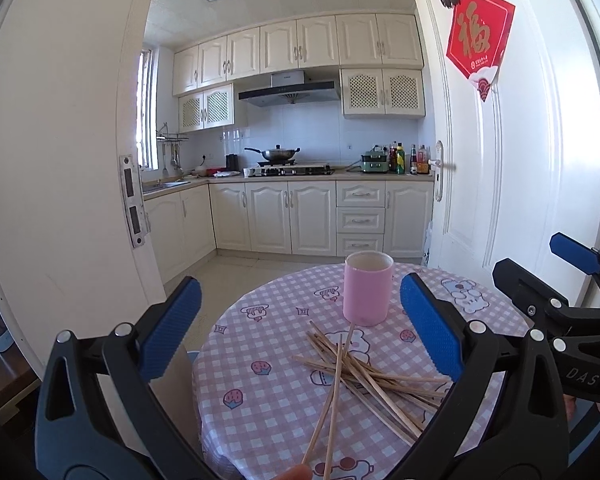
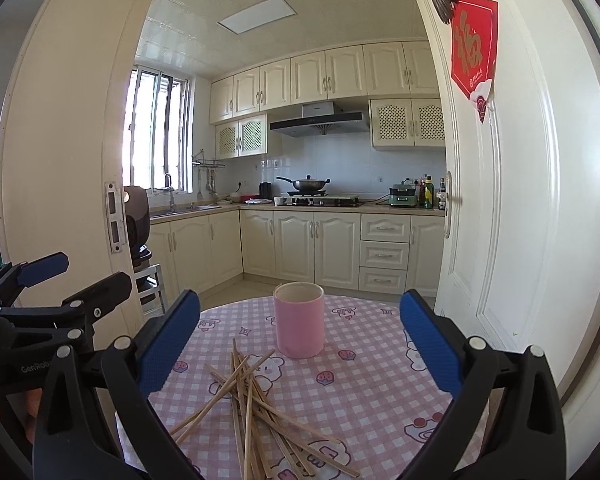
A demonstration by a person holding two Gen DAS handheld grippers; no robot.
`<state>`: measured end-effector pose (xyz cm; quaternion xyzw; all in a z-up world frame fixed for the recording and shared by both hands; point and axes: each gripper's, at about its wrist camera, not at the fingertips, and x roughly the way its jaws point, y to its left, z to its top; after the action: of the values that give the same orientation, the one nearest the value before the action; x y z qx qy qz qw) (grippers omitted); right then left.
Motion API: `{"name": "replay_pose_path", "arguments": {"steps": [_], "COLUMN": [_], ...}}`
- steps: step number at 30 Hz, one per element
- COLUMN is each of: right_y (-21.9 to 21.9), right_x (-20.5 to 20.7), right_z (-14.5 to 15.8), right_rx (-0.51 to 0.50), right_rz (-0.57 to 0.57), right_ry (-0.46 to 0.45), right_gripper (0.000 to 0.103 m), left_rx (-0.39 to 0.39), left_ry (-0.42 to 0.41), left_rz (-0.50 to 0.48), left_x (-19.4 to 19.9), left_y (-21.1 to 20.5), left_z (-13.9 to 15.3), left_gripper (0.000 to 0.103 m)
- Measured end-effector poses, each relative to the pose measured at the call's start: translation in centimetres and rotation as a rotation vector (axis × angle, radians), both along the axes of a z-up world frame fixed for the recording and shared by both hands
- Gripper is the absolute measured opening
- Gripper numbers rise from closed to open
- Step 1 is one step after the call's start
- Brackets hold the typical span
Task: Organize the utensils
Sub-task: 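Lower left tool onto the wooden sticks and grasp one while right tool grasps some too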
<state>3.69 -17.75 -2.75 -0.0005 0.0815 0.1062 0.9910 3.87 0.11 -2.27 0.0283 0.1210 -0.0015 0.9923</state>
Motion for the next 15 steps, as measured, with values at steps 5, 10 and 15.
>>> {"name": "replay_pose_path", "arguments": {"steps": [5, 10, 15], "right_y": [-0.2, -0.8, -0.7], "right_x": [2.3, 4.7, 6.5], "right_z": [-1.9, -4.3, -6.8], "right_rx": [-0.006, -0.008, -0.06], "right_rz": [-0.026, -0.017, -0.026], "right_ry": [0.116, 0.247, 0.34], "right_gripper": [0.096, 0.096, 0.095], "left_rx": [-0.039, -0.092, -0.13], "left_ry": [0.142, 0.321, 0.435], "left_rz": [0.009, -0.022, -0.062], "left_x": [2.9, 6.0, 8.2], "left_y": [1.7, 3.5, 3.4], "left_z": [-2.1, -5.2, -8.0], "left_gripper": [0.097, 0.097, 0.09]}}
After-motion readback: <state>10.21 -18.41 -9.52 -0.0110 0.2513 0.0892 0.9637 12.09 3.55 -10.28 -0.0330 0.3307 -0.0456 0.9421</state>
